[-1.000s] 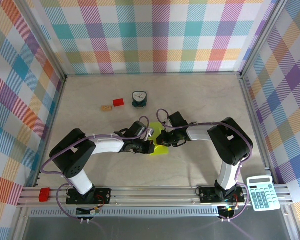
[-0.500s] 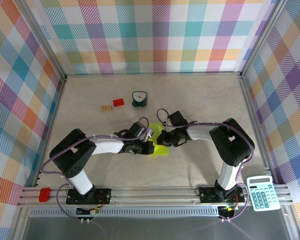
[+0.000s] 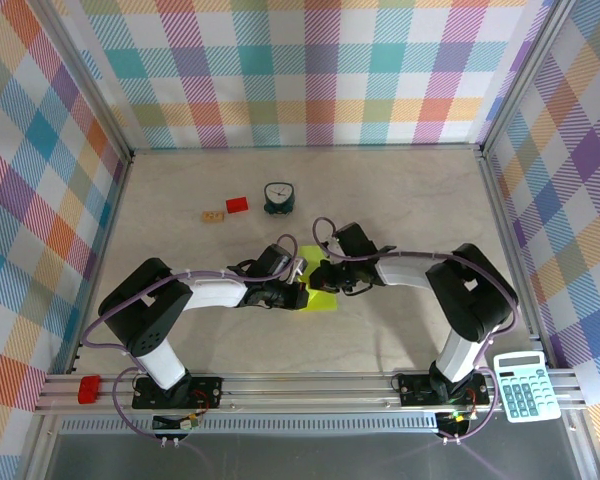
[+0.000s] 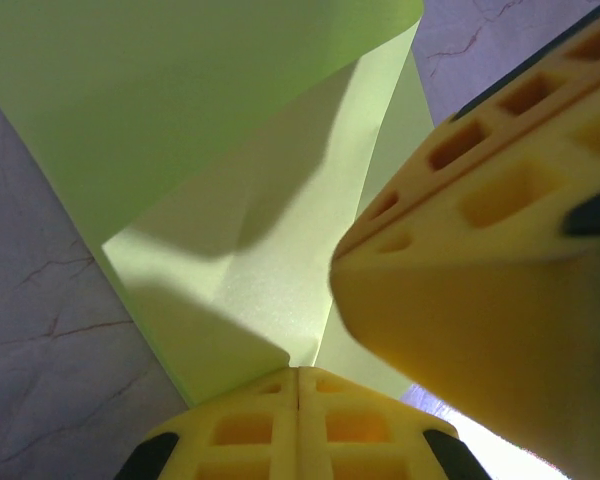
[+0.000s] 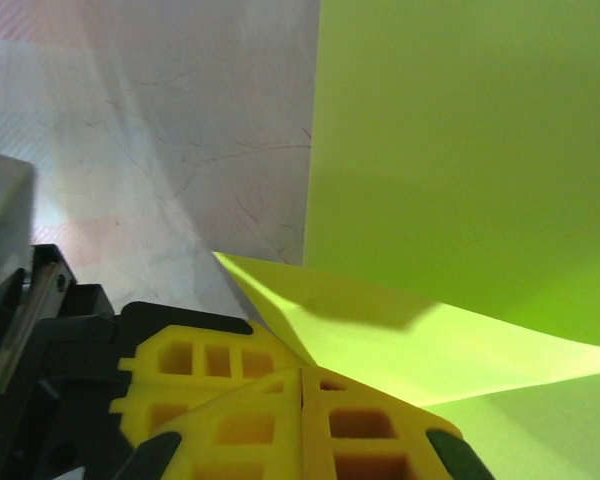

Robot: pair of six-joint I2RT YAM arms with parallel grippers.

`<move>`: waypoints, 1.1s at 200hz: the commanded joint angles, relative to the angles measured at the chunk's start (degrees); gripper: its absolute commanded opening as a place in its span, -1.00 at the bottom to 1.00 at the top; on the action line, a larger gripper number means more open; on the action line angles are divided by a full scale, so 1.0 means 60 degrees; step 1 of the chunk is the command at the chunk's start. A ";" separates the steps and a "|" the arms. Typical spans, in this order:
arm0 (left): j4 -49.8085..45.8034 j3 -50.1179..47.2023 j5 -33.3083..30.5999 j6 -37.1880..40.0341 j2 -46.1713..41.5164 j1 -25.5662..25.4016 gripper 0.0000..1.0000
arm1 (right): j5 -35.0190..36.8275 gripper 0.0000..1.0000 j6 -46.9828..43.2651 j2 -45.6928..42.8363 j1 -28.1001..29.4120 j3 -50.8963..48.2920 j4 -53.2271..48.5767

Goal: Fold a paper plane with a square sheet of paper (fold left side to right side)

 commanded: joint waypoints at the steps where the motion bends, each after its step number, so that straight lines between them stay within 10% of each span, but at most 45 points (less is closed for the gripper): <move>1: -0.0477 -0.0274 -0.0122 0.0006 0.0118 -0.0028 -1.00 | -0.0064 -1.00 0.0199 0.0238 0.0097 -0.0152 0.0174; 220: -0.0451 -0.0386 -0.0074 -0.0048 0.0242 -0.0036 -1.00 | 0.1171 -1.00 -0.0131 0.0723 0.0243 -0.0156 -0.0692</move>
